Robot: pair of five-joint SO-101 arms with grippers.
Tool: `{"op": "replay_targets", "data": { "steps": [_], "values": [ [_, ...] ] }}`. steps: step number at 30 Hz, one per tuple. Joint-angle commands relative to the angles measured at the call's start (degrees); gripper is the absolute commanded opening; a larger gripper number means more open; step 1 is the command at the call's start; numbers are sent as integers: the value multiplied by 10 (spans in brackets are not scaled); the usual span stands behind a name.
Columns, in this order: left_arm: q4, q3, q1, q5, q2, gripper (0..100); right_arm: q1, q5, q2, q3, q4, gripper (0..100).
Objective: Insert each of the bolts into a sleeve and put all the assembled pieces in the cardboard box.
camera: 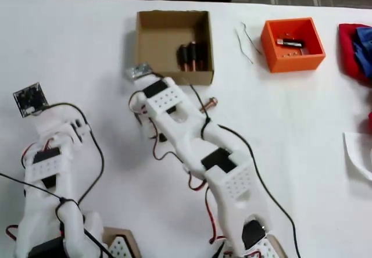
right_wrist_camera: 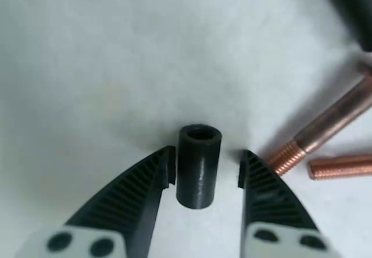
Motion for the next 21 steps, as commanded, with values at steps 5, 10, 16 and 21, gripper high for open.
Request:
{"op": "replay_targets", "data": {
  "steps": [5,10,16,21],
  "values": [
    [-10,-21,-4,2,-10,172,8,5,0,-22,-3,175],
    [-10,-21,-4,2,-10,172,7,5,0,-20,-13,12],
    [-10,-21,-4,2,-10,172,7,5,0,-20,-12,44],
    [-10,-21,-4,2,-10,172,15,5,-15,-25,-12,20]
  ]
}}
